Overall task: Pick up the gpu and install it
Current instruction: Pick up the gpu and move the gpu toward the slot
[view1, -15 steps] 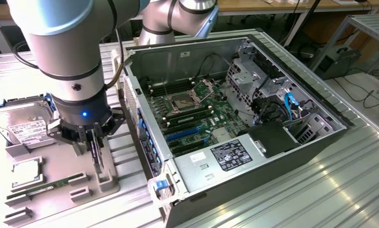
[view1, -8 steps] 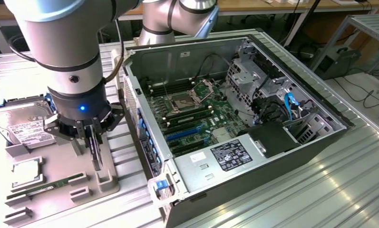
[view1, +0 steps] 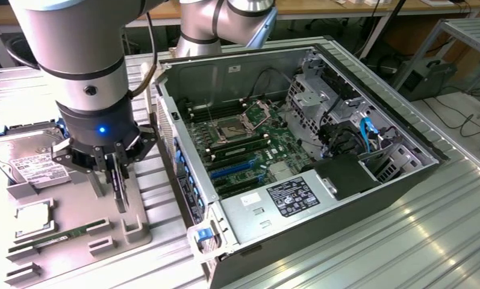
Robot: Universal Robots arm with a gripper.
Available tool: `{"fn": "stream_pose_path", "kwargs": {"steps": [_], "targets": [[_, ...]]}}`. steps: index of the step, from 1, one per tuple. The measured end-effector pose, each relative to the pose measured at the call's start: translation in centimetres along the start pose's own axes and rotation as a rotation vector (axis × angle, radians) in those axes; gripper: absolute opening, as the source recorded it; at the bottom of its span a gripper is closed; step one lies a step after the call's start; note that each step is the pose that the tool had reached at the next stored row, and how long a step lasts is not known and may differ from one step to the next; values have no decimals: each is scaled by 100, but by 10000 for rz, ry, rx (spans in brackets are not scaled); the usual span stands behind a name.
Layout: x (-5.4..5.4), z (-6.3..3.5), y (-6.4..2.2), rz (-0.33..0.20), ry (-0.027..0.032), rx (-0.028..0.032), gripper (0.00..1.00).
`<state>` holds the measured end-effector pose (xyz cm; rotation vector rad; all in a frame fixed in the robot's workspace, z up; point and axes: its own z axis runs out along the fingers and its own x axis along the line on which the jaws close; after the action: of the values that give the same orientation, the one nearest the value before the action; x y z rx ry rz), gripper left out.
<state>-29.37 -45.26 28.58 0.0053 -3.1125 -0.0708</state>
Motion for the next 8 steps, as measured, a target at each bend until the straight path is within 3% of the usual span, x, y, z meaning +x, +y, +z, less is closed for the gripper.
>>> {"fn": "stream_pose_path", "kwargs": {"steps": [8], "targets": [[4, -151, 7, 0, -1, -1, 28]]}}
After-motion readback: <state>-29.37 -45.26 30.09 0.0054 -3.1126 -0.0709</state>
